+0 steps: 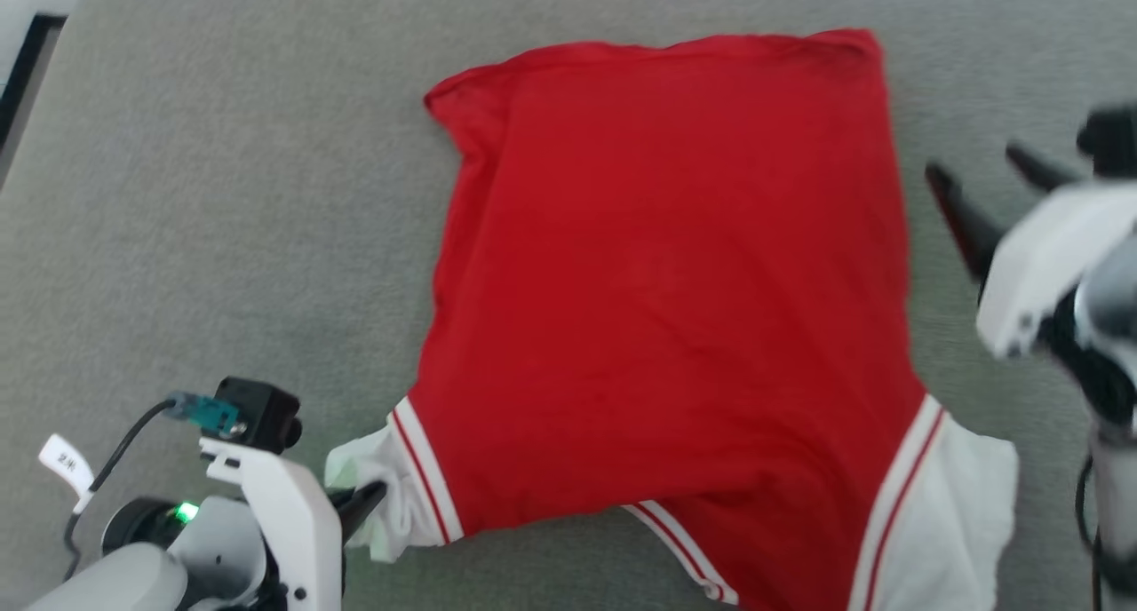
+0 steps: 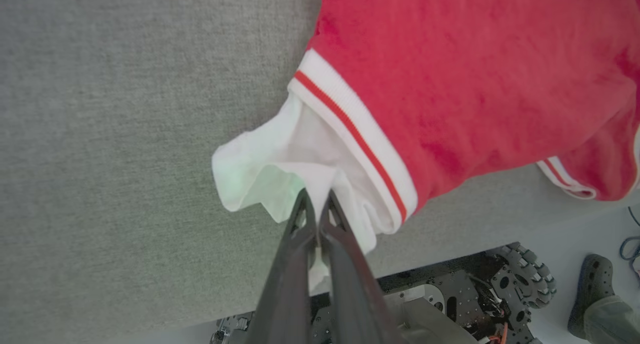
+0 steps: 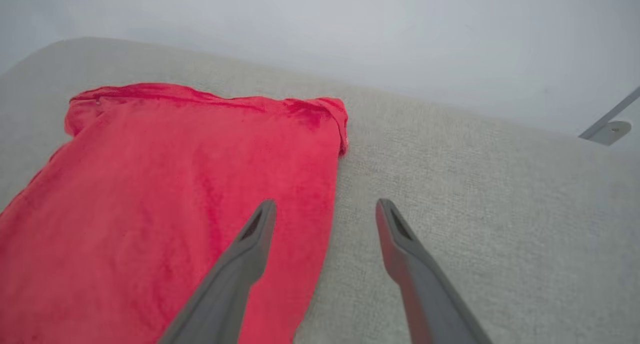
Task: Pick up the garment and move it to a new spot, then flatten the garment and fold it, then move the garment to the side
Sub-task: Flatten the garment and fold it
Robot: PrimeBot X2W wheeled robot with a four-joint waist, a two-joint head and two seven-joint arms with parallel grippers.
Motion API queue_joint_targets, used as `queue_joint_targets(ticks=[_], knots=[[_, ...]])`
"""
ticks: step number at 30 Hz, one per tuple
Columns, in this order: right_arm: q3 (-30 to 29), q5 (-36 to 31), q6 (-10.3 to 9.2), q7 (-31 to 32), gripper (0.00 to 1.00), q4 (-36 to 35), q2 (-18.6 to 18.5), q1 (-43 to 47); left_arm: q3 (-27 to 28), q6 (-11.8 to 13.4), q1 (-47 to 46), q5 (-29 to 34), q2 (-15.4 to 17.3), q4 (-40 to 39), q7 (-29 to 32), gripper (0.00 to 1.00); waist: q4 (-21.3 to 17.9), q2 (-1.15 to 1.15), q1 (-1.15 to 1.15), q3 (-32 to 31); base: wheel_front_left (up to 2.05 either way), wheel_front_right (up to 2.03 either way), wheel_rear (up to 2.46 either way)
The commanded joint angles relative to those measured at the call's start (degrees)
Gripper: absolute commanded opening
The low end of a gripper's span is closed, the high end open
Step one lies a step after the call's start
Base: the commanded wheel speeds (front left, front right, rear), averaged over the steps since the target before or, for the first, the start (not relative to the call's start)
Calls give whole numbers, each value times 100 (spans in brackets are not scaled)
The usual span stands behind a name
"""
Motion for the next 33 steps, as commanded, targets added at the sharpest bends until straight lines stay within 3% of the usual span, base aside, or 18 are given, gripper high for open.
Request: queue_joint_targets(ticks=[1,2,3,4,9,13,19,20,21,27,33], knots=[[57,-124,-2,-247,100,592,-58,-504,-19,-102,-165,79,-88,52,20,0,230,0,0,216,0,0,0],[57,-124,-2,-247,100,592,-58,-504,-19,-102,-165,79,-88,52,20,0,230,0,0,216,0,0,0],[125,-158,-1,-389,100,1225,-108,-980,-47,-187,-281,138,-173,91,26,0,345,0,0,317,0,0,0],[125,-158,-1,-389,100,1225,-108,-980,-47,-187,-281,138,-173,91,26,0,345,0,0,317,0,0,0],[179,-303,-1,-441,100,2865,-229,-2057,-127,-401,-551,261,-413,259,55,0,664,0,0,522,0,0,0],[236,-466,-2,-65,100,4310,-300,-2862,-201,-592,-737,274,-652,481,70,0,939,0,0,639,0,0,0],[244,-399,-1,724,100,5706,-229,-3288,-269,-778,-845,269,-864,729,38,0,1148,0,0,708,0,0,0],[288,-431,-1,933,92,5909,-214,-3288,-278,-797,-854,267,-886,772,34,0,1161,0,0,703,0,0,0],[380,-450,0,1124,0,6062,-203,-3285,-280,-810,-857,250,-911,810,30,0,1171,0,0,696,0,0,0],[670,-392,-2,1073,0,6113,-365,-3544,-239,-834,-800,160,-955,972,-26,0,1052,0,0,572,0,0,0],[1268,100,-2,1194,0,5454,-504,-3463,-118,-729,-683,177,-752,988,-108,0,716,0,0,358,0,0,0]])
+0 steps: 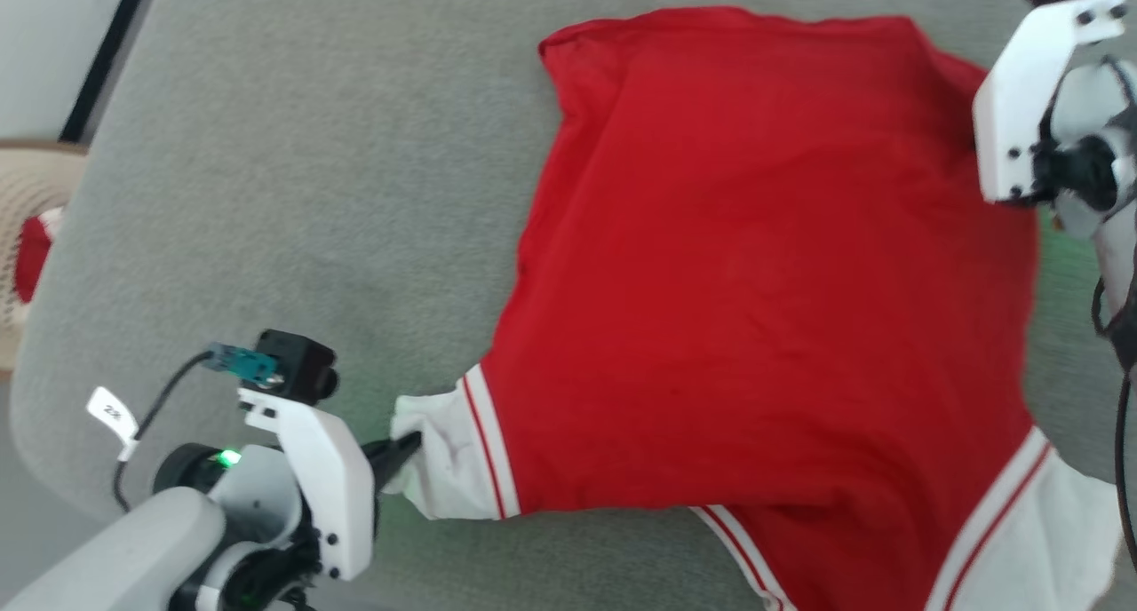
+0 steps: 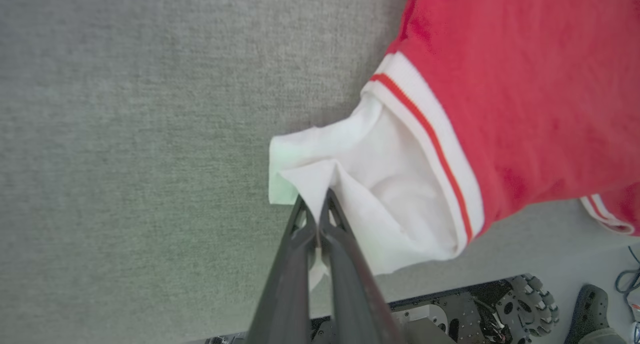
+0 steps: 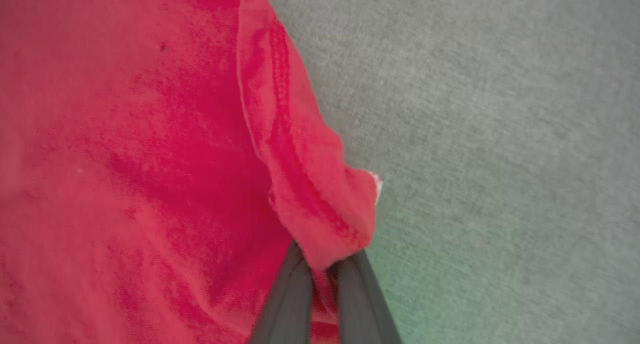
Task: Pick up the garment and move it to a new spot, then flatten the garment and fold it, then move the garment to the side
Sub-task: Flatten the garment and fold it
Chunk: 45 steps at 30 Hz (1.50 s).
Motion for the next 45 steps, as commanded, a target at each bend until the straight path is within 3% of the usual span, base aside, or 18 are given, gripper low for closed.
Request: queue_joint_targets(ticks=[1,8,18,23,27,30,33,35,36,40,45], knots=[[164,194,-2,109,0,-168,-94,251,55,51,74,29,67,-17,-49,0,-193,0,0,-131,0,0,0],[693,1205,-2,623,0,-1833,-593,1145,232,188,189,10,371,-81,-171,0,-686,0,0,-324,0,0,0],[248,1825,-2,1528,0,-4380,-822,3177,358,331,319,-54,676,-179,-182,0,-1243,0,0,-495,0,0,0],[-344,1659,-2,1913,0,-5586,-585,4474,401,364,291,-60,763,-231,-160,0,-1405,0,0,-484,0,0,0],[-754,1415,-3,2007,0,-6164,-238,5317,411,333,218,-49,767,-232,-138,0,-1449,0,0,-435,0,0,0],[-864,1161,-2,1888,0,-6258,22,5777,409,300,171,-26,728,-189,-154,0,-1453,0,0,-396,0,0,0],[-865,883,-2,1369,0,-5938,217,5910,397,262,146,-13,682,-124,-192,0,-1455,0,0,-384,0,0,0],[-806,755,-3,924,36,-5529,339,5870,388,239,136,-11,657,-71,-209,0,-1463,0,0,-402,0,0,0],[-782,659,-5,680,100,-5352,352,5804,386,214,128,-19,632,-44,-207,0,-1460,0,0,-416,0,0,0],[-704,616,-15,157,100,-5134,338,5673,358,173,134,15,578,46,-258,0,-1428,0,0,-511,0,0,0],[-868,716,-2,151,100,-5967,133,5637,301,123,144,51,497,99,-277,0,-1357,0,0,-594,0,0,0]])
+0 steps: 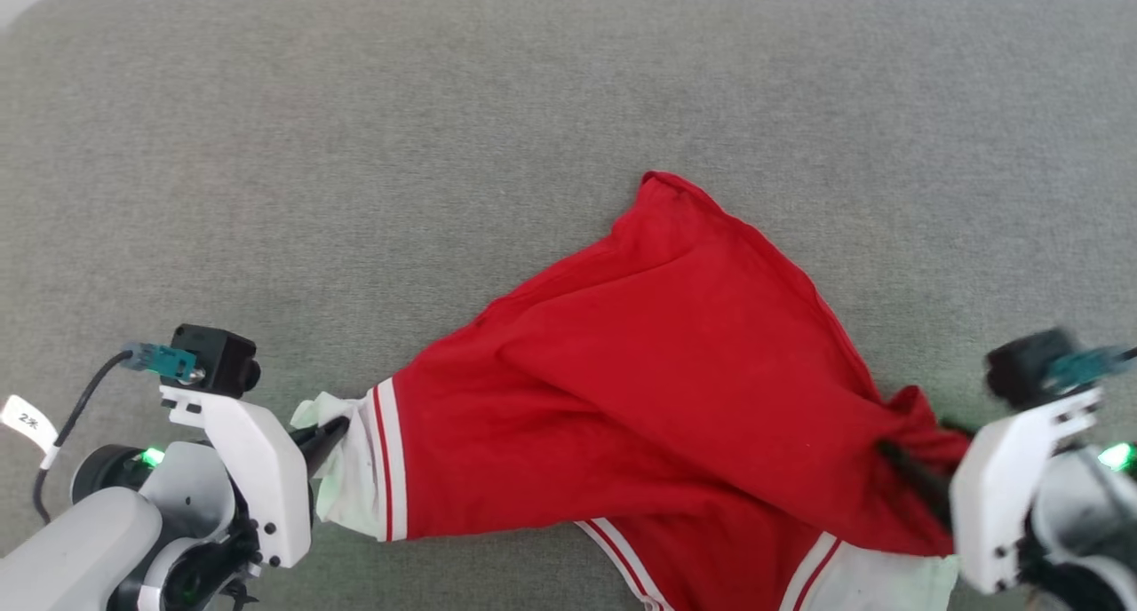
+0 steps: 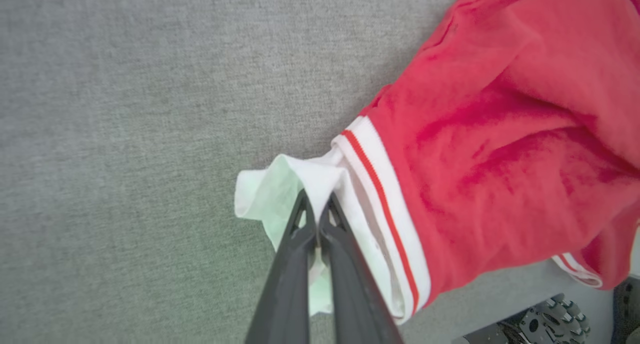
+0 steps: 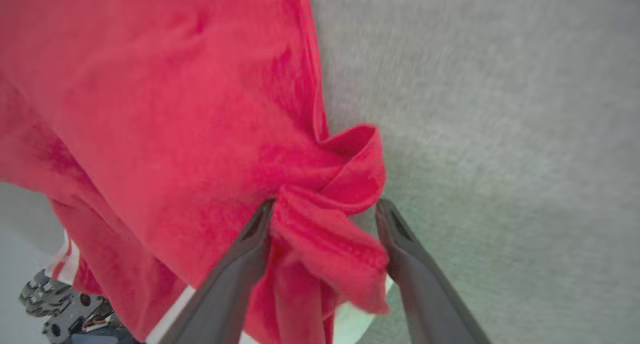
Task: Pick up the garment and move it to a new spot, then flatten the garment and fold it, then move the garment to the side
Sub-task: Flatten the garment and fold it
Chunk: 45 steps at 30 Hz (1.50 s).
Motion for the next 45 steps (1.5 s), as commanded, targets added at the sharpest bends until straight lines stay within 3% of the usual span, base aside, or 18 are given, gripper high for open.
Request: queue_joint_targets(ticks=[1,7,13,20,24,28,35,36,37,45], knots=[[-117,12,-2,60,100,-392,-61,-81,-26,-47,-21,67,-47,17,-28,0,50,0,0,-31,0,0,0],[-184,-64,-2,63,100,-1265,-210,-507,-73,-86,-83,115,-168,25,-51,0,221,0,0,-6,0,0,0],[306,-168,-1,-401,100,-898,-391,-1312,-138,-181,-246,184,-321,40,-31,0,477,0,0,118,0,0,0],[1160,-97,-2,-1168,100,697,-651,-2652,-271,-394,-575,293,-674,192,16,0,989,0,0,334,0,0,0],[1678,82,-1,-1291,100,1730,-818,-3349,-328,-525,-729,342,-872,342,-10,0,1257,0,0,467,0,0,0],[2523,342,-2,-995,100,2882,-977,-4074,-381,-675,-868,379,-1061,532,-50,0,1468,0,0,602,0,0,0],[3899,1012,0,103,100,4105,-1127,-4429,-390,-816,-958,332,-1197,802,-94,0,1556,0,0,688,0,0,0],[4019,1125,0,247,38,4185,-1151,-4463,-386,-837,-979,322,-1212,835,-86,0,1554,0,0,690,0,0,0],[4085,1211,0,329,0,4247,-1206,-4533,-378,-855,-1013,310,-1217,861,-69,0,1549,0,0,687,0,0,0],[3507,1531,-15,-329,0,4107,-1306,-5295,-120,-865,-1605,263,-849,869,322,0,1256,0,0,477,0,0,0]])
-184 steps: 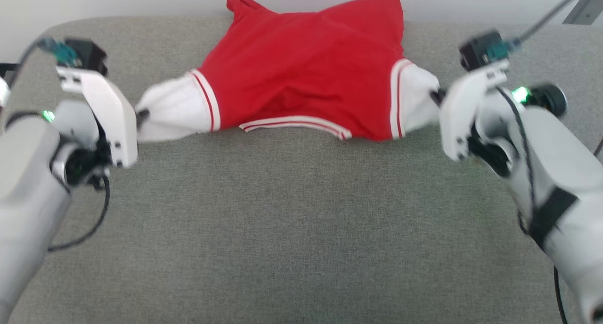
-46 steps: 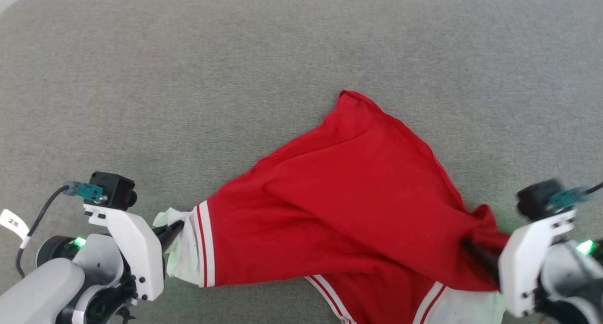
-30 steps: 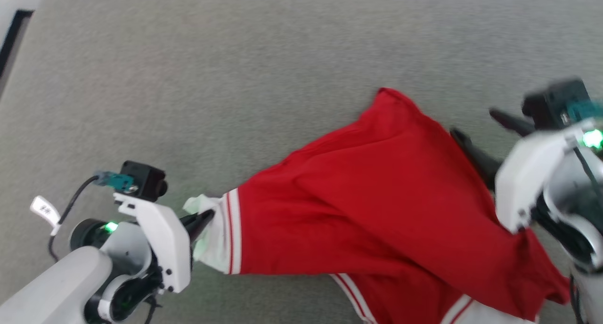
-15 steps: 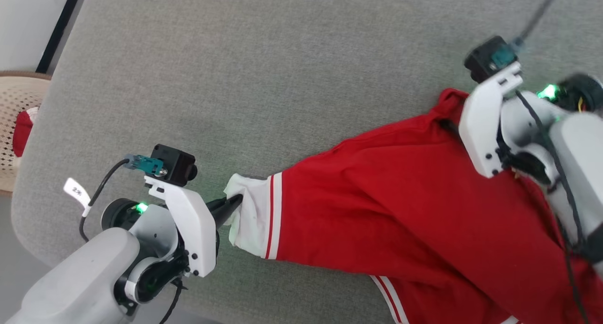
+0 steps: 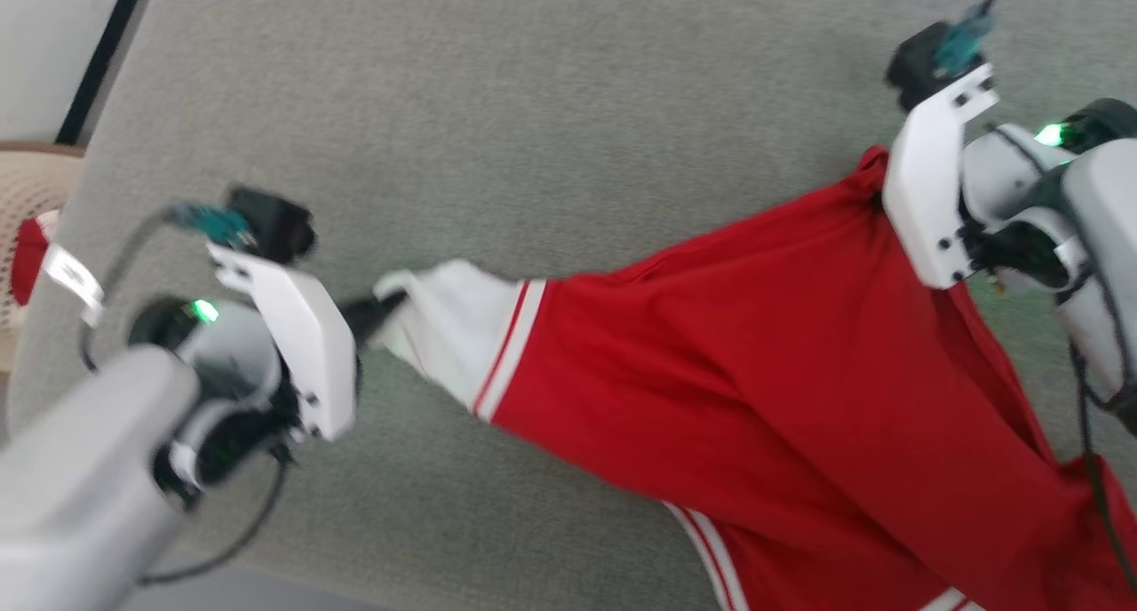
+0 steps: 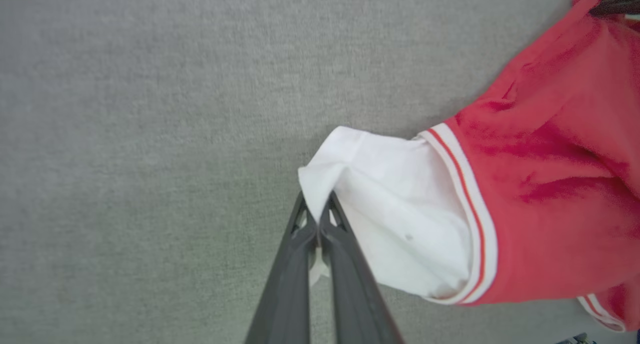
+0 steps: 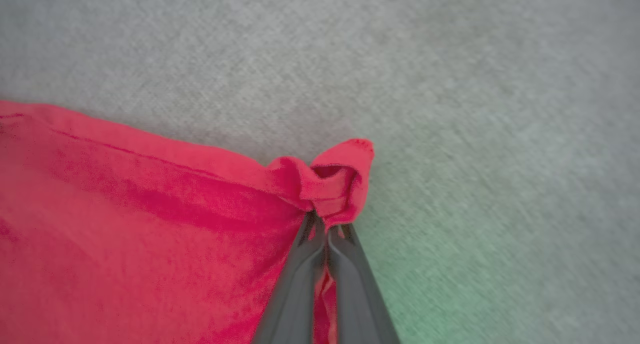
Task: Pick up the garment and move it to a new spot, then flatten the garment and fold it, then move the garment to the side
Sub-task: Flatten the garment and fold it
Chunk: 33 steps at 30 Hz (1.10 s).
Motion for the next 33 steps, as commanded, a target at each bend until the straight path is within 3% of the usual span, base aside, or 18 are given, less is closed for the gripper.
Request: queue_joint_targets(ticks=[1,5,13,28,33], knots=[[-140,23,-30,-119,0,50,-77,-76,85,-11,-249,-23,80,-27,127,0,-161,0,0,-133,0,0,0],[-502,29,-18,-399,0,-24,-28,-216,256,10,-833,-3,280,70,495,0,-409,0,0,-335,0,0,0],[-1166,-210,-19,-863,0,-100,230,-569,465,-47,-1999,205,234,573,855,0,-835,0,0,-732,0,0,0],[-2135,-968,-19,-826,0,210,1017,-1342,418,-640,-4001,699,-429,2580,900,0,-1467,0,0,-1280,0,0,0],[-2400,-1512,-19,-1248,0,725,1285,-1932,462,-763,-4601,1015,-676,3231,332,0,-1591,0,0,-969,0,0,0]])
